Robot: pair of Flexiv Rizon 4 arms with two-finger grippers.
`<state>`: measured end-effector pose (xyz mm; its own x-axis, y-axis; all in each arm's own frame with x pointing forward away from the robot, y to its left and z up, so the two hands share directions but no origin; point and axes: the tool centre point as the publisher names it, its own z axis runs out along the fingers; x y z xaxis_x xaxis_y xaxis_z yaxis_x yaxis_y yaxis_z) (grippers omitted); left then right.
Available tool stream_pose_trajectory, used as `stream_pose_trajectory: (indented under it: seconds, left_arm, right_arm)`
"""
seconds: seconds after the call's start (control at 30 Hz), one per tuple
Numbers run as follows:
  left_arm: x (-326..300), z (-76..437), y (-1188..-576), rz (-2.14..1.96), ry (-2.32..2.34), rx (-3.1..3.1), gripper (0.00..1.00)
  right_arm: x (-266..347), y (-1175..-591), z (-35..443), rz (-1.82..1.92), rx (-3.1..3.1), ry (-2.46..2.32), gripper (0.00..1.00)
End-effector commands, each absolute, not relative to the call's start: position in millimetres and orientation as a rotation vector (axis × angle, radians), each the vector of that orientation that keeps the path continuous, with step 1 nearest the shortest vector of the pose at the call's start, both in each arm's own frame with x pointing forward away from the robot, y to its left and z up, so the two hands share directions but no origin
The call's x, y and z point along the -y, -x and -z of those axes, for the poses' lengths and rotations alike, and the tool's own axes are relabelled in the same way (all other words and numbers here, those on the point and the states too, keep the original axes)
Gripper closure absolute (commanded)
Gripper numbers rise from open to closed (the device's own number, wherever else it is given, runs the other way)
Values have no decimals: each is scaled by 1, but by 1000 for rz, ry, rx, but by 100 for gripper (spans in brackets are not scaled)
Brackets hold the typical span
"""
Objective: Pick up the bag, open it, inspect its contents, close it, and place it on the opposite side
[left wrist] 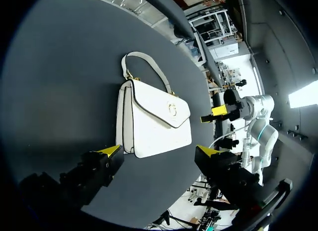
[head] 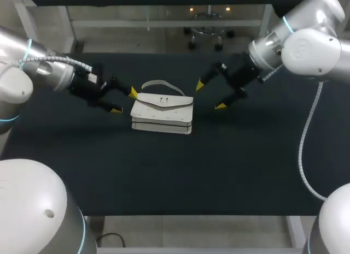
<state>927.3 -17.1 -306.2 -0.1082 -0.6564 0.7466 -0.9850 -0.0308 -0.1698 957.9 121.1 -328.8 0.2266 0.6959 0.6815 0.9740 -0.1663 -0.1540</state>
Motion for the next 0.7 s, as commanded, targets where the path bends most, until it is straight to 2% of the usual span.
stream_pose_trajectory:
  seconds: [0.03,0.33,0.37,0.4,0.7]
  left_arm:
    - [21,301,-927,-931,-1751,1825,0]
    - [21,319,-951,-938,-1578,1631,0]
    - [21,321,-953,-946,-1576,1599,0]
    - [22,323,-955,-947,-1552,1579,0]
    - [24,328,-967,-982,-1496,1500,0]
  right_arm:
    - [-118,-951,330,743,1469,1894,0]
    - [-132,-953,339,815,1472,1873,0]
    - [-133,-955,340,830,1465,1877,2]
    - [-135,-957,343,838,1463,1868,17]
    - [-152,-965,352,824,1412,1824,15]
